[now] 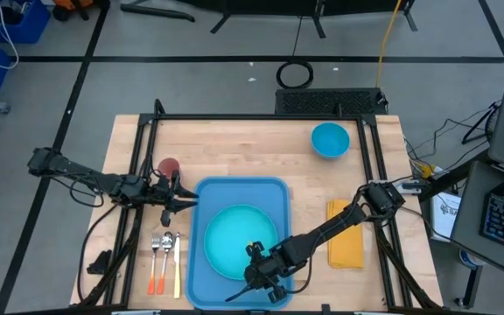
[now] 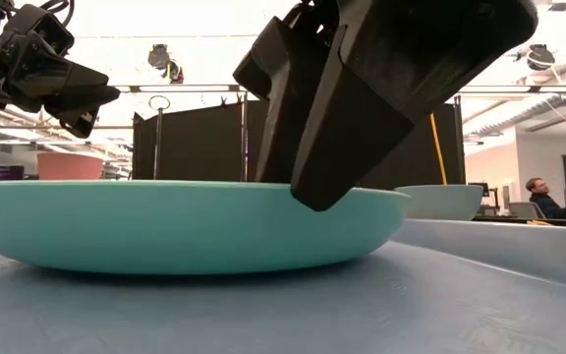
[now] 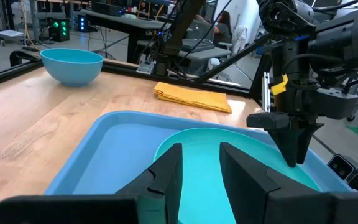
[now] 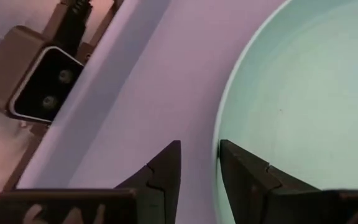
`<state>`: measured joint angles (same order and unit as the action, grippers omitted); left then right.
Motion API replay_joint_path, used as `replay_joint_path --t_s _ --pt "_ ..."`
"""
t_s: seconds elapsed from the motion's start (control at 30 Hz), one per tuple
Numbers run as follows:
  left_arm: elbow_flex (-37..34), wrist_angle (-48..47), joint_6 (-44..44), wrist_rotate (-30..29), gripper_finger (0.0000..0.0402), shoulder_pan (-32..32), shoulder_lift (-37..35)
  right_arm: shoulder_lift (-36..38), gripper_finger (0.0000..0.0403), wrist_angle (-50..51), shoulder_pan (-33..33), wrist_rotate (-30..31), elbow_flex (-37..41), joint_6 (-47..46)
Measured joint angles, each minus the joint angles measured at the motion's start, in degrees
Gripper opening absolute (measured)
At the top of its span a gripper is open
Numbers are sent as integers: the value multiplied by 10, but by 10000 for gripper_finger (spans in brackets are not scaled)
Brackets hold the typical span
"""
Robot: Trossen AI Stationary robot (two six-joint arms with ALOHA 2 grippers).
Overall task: Set up tray
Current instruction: Put the blue plate on the blue serving tray, then put the pink cup to the top right of the blue plate on the blue serving tray
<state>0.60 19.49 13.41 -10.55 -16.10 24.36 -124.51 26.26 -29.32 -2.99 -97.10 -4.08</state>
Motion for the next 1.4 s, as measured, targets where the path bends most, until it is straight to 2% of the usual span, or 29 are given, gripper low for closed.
replay_joint_path --t_s 0.77,1.0,1.17,1.4 --pt "0 0 5 0 111 0 0 18 100 -21 -5 17 1 4" --pt "0 1 6 1 111 0 0 45 100 -15 -4 64 1 21" --pt "0 22 7 -1 111 0 0 49 100 -15 4 78 0 27" --pt "0 61 52 -2 111 -2 0 49 100 -25 4 77 0 34"
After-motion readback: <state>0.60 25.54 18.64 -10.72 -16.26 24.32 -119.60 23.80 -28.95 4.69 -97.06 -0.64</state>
